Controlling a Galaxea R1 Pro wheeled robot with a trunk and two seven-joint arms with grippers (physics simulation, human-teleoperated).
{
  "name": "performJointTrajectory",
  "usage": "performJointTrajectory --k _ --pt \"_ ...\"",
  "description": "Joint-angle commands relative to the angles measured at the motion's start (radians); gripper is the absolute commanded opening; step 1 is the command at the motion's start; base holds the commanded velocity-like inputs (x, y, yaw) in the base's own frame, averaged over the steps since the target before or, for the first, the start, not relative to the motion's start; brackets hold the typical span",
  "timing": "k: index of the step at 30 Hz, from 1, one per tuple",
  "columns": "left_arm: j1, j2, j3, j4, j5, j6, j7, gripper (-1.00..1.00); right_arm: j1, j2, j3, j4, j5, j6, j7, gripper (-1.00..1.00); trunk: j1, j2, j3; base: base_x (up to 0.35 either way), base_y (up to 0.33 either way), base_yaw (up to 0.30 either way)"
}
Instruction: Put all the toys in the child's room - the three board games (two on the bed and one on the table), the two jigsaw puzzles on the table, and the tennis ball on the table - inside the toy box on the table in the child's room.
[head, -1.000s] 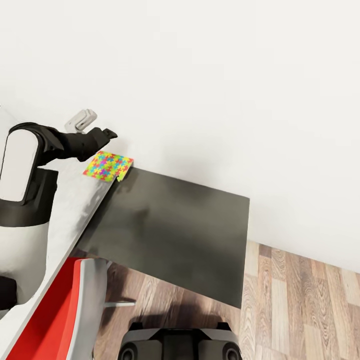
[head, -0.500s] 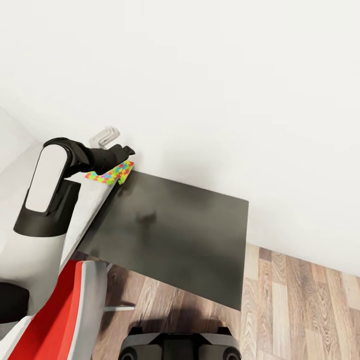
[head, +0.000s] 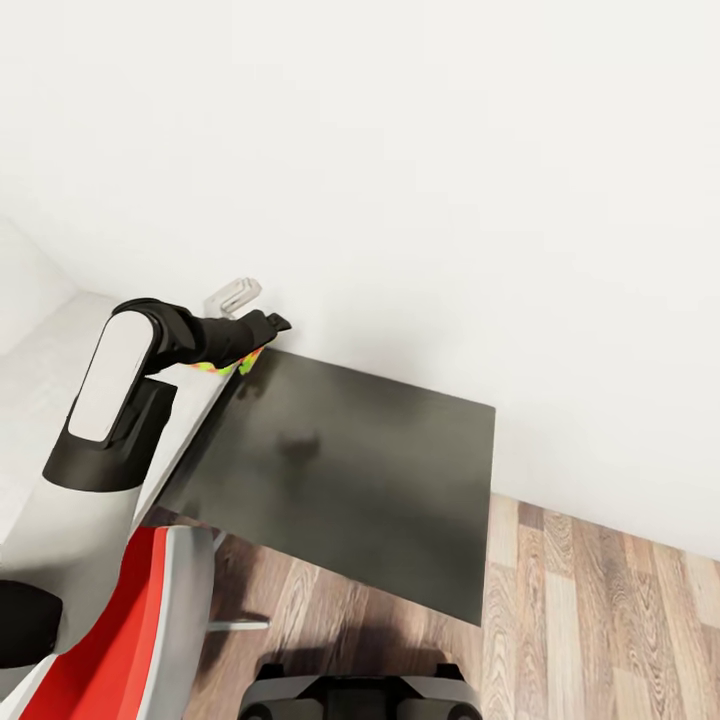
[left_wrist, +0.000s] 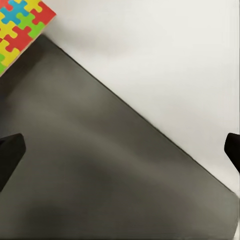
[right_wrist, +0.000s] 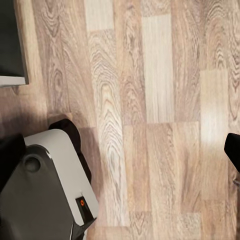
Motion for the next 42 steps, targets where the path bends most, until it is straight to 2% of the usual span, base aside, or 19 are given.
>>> performJointTrajectory --k 1,16,34,42 --pt "-0.001 0.001 -0.001 -0.001 0.007 0.005 0.009 1.0 0.0 -0.001 0.009 -0.002 -0.006 -0.006 0.0 1.0 0.001 -0.002 0.0 0.0 0.0 0.0" --pt "0.002 0.008 -0.01 -0.002 0.019 0.008 -0.001 1.0 0.001 0.01 0.008 -0.002 -0.007 -0.02 0.003 1.0 0.001 -0.002 0.025 0.0 0.0 0.0" --pt "0.002 -0.004 -0.01 -0.001 0.02 0.007 -0.003 1.0 0.0 0.014 0.009 -0.002 -0.008 -0.022 0.005 1.0 0.001 -0.002 0.055 0.0 0.0 0.0" --pt "0.001 -0.017 -0.011 -0.001 0.02 0.006 -0.002 1.0 0.001 0.014 0.009 -0.002 -0.008 -0.021 0.007 1.0 0.001 -0.002 0.068 0.0 0.0 0.0"
